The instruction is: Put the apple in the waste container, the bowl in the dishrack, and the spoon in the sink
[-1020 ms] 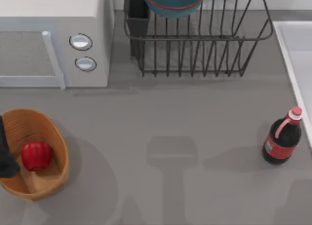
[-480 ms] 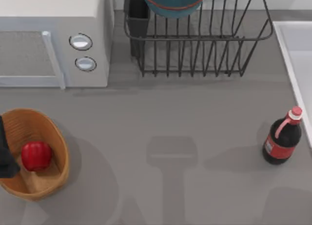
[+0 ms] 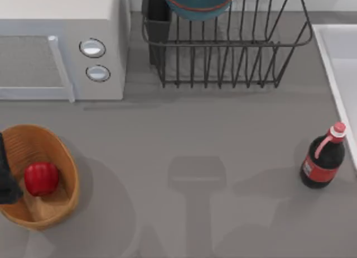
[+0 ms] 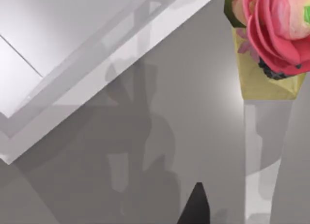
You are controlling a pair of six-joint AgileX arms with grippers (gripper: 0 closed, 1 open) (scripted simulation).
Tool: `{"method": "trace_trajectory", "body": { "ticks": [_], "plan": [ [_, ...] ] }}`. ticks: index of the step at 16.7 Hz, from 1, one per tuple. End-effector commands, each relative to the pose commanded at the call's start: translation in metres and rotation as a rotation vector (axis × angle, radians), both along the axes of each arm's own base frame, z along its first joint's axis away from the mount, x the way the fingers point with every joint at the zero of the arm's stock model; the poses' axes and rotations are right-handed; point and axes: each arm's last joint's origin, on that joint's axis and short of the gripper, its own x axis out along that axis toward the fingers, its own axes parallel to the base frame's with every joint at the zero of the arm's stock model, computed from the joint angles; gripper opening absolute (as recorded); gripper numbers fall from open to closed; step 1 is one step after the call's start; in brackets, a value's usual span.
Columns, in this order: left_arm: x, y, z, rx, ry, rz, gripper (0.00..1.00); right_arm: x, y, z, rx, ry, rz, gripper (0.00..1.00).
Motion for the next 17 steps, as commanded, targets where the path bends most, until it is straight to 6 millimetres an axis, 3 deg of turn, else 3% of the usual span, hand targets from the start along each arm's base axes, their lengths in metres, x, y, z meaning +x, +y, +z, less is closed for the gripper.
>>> {"method": "trace_trajectory", "body": {
  "ticks": [5,10,13,17],
  "plan": [
    [0.0,0.0,0.0,0.0,0.0,0.0,1.0,0.089,-0.013,0.022,-0.004,-0.002,-0.004,0.0],
    [0.0,0.0,0.0,0.0,0.0,0.0,1.0,0.17,-0.008,0.013,-0.005,0.003,-0.01,0.0],
    [0.0,0.0,0.0,0.0,0.0,0.0,1.0,0.205,0.004,0.003,-0.011,-0.022,-0.01,0.0],
    [0.0,0.0,0.0,0.0,0.0,0.0,1.0,0.233,0.023,-0.015,-0.015,-0.049,-0.004,0.0]
  ]
}}
